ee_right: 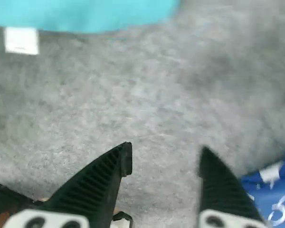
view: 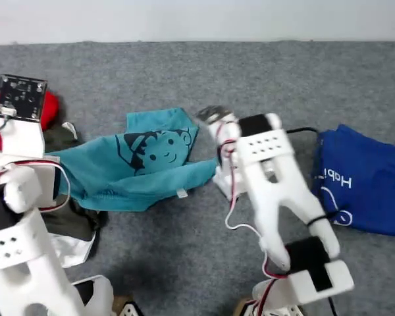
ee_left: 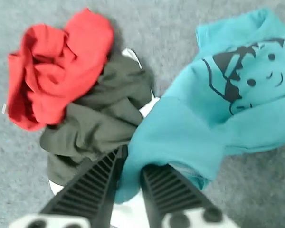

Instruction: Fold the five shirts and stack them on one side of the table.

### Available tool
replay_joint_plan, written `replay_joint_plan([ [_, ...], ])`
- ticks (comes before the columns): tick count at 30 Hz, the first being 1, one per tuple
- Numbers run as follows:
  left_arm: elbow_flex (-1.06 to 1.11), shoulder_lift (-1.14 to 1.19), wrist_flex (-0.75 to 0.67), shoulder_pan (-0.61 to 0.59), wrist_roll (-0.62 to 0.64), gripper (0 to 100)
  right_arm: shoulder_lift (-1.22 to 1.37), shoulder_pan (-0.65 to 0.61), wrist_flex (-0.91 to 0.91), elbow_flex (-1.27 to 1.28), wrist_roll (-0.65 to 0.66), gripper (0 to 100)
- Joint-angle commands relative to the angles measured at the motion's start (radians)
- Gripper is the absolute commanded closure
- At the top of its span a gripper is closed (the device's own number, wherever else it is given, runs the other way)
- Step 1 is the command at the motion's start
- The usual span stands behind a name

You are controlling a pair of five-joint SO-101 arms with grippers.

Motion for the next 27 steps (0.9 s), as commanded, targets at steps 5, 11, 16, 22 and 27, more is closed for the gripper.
replay_joint_plan([
  [5, 0.12, -0.017, -0.091, -0.009, -0.011, 99, 0.048, -0.136, -0.036, -0.054, 0.032, 72.3],
  [11, 0.214, -0.017, -0.161, -0.009, -0.008, 99, 0.101, -0.15, -0.225, -0.054, 0.032, 72.4],
  [16, 0.223, -0.017, -0.167, -0.009, -0.008, 99, 0.168, -0.15, -0.481, -0.054, 0.032, 72.5],
  [22, 0.223, -0.017, -0.167, -0.009, -0.008, 99, 0.277, -0.145, -0.677, -0.055, 0.032, 72.6],
  [27, 0.225, -0.017, -0.163, -0.009, -0.008, 99, 0.309, -0.142, -0.567, -0.163, 0.028, 72.5],
])
